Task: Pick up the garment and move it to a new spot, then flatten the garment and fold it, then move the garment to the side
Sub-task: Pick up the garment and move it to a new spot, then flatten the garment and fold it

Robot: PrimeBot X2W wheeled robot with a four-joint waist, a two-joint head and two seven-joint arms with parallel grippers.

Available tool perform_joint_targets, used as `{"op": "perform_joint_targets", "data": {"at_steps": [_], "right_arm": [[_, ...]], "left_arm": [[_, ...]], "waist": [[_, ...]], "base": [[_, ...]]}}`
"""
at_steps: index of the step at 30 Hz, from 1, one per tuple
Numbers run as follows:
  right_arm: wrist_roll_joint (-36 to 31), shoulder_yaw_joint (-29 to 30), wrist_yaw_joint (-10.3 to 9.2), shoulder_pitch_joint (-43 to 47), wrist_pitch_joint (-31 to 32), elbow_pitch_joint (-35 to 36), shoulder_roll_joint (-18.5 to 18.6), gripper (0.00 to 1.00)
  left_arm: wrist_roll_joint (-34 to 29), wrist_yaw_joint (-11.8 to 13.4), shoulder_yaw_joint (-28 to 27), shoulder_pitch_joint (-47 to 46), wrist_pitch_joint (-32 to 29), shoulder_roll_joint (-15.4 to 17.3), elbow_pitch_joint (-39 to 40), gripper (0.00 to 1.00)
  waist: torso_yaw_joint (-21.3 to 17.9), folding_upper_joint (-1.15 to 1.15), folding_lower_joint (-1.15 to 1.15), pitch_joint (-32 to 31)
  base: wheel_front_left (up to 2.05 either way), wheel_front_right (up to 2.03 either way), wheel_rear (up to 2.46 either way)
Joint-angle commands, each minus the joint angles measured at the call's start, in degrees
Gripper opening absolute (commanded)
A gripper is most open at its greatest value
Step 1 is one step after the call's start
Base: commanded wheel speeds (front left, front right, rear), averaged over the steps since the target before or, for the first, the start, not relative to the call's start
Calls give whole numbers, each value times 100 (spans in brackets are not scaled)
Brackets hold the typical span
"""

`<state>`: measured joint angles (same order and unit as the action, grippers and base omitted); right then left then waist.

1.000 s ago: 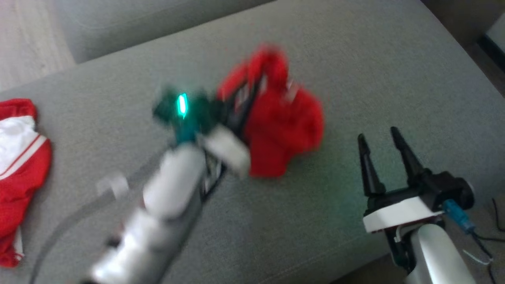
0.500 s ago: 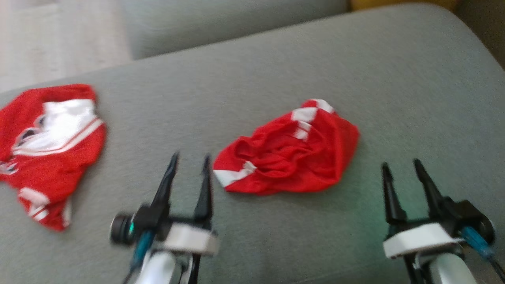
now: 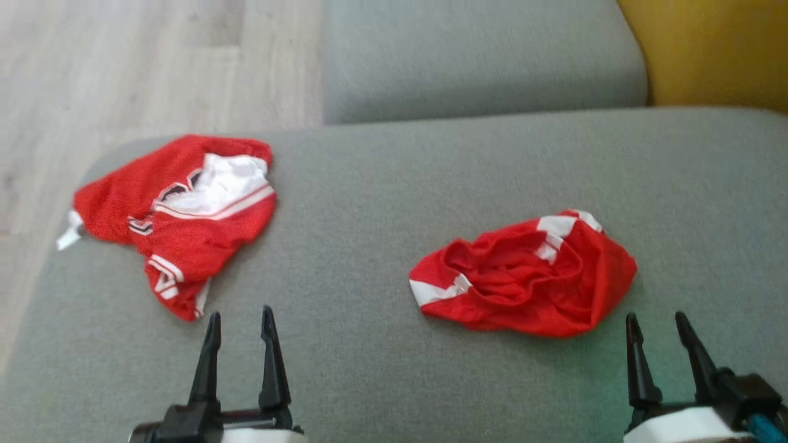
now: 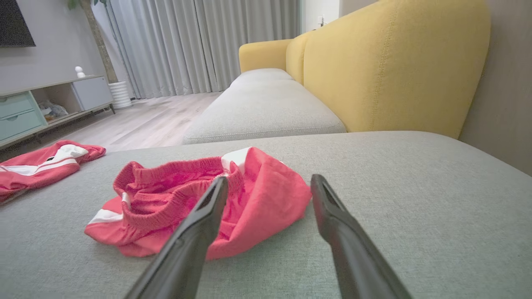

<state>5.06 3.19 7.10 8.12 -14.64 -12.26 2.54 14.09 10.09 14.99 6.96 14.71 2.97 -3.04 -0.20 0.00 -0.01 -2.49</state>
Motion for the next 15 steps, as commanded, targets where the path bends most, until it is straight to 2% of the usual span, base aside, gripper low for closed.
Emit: {"op": "perform_joint_targets", "data": {"at_steps": [1,15], "right_arm": [[26,-143,39,-102,-36,181,34,100],[-9,-346,39,-134,-36,144,34,100]], "left_arm": [[-38,14,-165,-120,29,-9,192,100],[-352,-90,-137,-38,29,-9,-1,100]], "waist": [[119,0,1,-115],[233,0,1,-56]], "base": [[0,0,0],[0,0,0]]}}
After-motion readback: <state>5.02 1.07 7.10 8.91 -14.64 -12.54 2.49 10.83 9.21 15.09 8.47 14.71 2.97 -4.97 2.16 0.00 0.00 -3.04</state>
